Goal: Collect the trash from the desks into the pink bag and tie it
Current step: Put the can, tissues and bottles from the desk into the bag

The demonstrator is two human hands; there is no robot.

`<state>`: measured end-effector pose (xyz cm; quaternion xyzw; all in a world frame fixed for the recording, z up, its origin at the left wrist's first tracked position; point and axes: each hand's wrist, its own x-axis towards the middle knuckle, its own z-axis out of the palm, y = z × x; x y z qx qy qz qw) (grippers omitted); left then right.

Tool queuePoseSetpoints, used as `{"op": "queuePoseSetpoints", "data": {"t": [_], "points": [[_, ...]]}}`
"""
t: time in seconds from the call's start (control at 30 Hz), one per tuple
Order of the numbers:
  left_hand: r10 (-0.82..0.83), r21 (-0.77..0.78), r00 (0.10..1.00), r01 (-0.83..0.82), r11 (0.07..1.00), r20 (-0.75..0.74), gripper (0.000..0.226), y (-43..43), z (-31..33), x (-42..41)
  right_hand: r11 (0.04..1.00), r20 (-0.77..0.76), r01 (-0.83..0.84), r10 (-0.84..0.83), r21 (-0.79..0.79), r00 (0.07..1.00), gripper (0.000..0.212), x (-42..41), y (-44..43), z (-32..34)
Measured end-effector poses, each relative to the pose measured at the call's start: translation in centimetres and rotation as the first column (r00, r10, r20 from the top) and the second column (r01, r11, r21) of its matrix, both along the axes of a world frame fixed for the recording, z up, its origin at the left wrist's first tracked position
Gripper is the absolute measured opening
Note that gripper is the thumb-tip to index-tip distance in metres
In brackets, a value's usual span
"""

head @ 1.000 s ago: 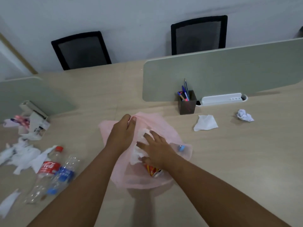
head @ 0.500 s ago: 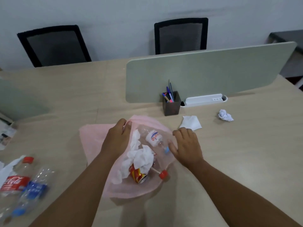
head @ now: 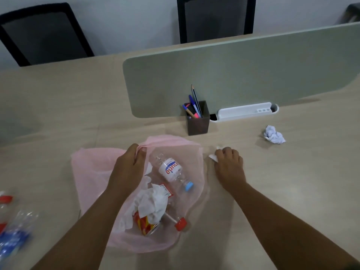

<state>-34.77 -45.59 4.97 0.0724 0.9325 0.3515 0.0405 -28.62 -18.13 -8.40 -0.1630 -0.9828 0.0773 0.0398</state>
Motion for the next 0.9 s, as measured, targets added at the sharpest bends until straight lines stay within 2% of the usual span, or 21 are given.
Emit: {"op": "queuePoseSetpoints", "data": {"t": [0.07, 0.17, 0.23, 0.3, 0.4, 0.57, 0.67, 0.77, 0.83, 0.9], "points": [[-0.001, -0.001, 1.000, 0.001, 1.000, 0.005, 0.032, -0.2, 0.3, 0.0, 0.999, -0.112, 0.016, -0.012, 0.041, 0.994, 0.017, 1.7, -0.4, -0.1], [-0.009, 0.012, 1.000, 0.008, 1.000, 0.012, 0.035, -0.6, 1.1, 0.1, 0.993, -0.299, -0.052, 0.019, -0.104, 0.954, 0.022, 3.7, -2.5, 1.3], [-0.008, 0.022, 1.000, 0.007, 1.000, 0.025, 0.039, -1.2, 1.8, 0.2, 0.959, -0.422, -0.236, 0.151, -0.156, 0.894, 0.023, 4.5, -5.7, 3.4], [-0.006, 0.020, 0.999, 0.005, 1.000, 0.033, 0.040, -2.1, 2.7, 0.4, 0.894, -0.485, -0.429, 0.321, -0.129, 0.814, 0.021, 4.6, -9.9, 5.6], [-0.010, 0.017, 1.000, 0.009, 1.000, 0.025, 0.039, -3.7, 4.3, 0.9, 0.848, -0.359, -0.519, 0.454, -0.105, 0.815, 0.027, 3.3, -15.5, 7.9], [0.001, 0.029, 1.000, 0.000, 1.000, -0.018, 0.034, -6.0, 6.2, 1.4, 0.795, -0.132, -0.486, 0.473, -0.363, 0.871, 0.060, 1.8, -18.5, 9.6], [-0.010, 0.037, 1.000, 0.010, 0.999, -0.018, 0.036, -6.3, 6.2, 1.6, 0.798, -0.140, -0.507, 0.490, -0.326, 0.861, 0.066, 2.5, -17.0, 10.3], [-0.046, 0.042, 0.999, 0.047, 0.998, -0.023, 0.038, -5.1, 5.3, 1.5, 0.842, -0.217, -0.515, 0.479, -0.161, 0.851, 0.057, 3.5, -14.1, 11.0], [-0.075, 0.046, 0.997, 0.077, 0.996, -0.032, 0.036, -3.7, 4.5, 1.3, 0.904, -0.308, -0.421, 0.379, -0.079, 0.872, 0.048, 4.1, -11.3, 10.6], [-0.100, 0.045, 0.994, 0.101, 0.994, -0.035, 0.036, -1.9, 3.7, 0.9, 0.962, -0.311, -0.266, 0.233, -0.069, 0.921, 0.049, 4.5, -7.6, 9.8]]}}
